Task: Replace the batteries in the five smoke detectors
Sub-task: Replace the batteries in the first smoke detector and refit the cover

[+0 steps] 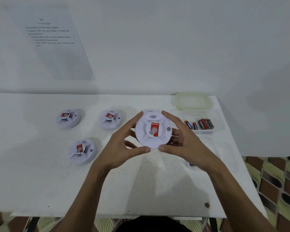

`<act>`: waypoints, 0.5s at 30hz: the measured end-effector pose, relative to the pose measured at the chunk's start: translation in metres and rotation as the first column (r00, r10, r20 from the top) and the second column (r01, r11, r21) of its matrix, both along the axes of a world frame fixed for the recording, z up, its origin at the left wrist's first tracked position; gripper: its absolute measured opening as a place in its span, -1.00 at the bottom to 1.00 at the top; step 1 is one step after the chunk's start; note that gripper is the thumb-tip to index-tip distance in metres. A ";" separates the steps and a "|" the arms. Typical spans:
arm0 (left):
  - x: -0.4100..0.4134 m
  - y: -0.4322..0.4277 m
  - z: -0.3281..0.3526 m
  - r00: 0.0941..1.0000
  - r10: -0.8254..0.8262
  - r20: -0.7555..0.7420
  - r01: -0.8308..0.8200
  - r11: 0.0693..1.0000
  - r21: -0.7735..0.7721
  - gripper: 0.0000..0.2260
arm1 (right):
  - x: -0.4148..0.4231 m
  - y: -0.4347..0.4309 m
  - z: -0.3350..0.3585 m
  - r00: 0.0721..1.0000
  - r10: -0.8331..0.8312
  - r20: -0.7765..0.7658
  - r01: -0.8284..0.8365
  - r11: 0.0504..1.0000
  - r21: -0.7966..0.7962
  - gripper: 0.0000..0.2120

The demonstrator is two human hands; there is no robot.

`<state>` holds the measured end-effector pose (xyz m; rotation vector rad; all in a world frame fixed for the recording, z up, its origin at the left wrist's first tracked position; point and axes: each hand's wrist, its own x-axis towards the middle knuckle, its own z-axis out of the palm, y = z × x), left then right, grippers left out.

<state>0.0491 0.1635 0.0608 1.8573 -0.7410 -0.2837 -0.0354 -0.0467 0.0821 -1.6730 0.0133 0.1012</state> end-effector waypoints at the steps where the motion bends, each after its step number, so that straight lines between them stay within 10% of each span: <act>1: 0.000 0.000 0.000 1.000 0.000 0.001 0.000 1.000 0.001 -0.20 | 0.000 0.000 0.000 1.000 -0.002 0.001 0.002 1.000 -0.001 -0.17; 15: -0.001 0.004 -0.003 1.000 -0.001 0.013 0.001 1.000 0.016 -0.21 | -0.002 0.004 -0.003 1.000 0.004 0.020 -0.004 1.000 -0.022 -0.17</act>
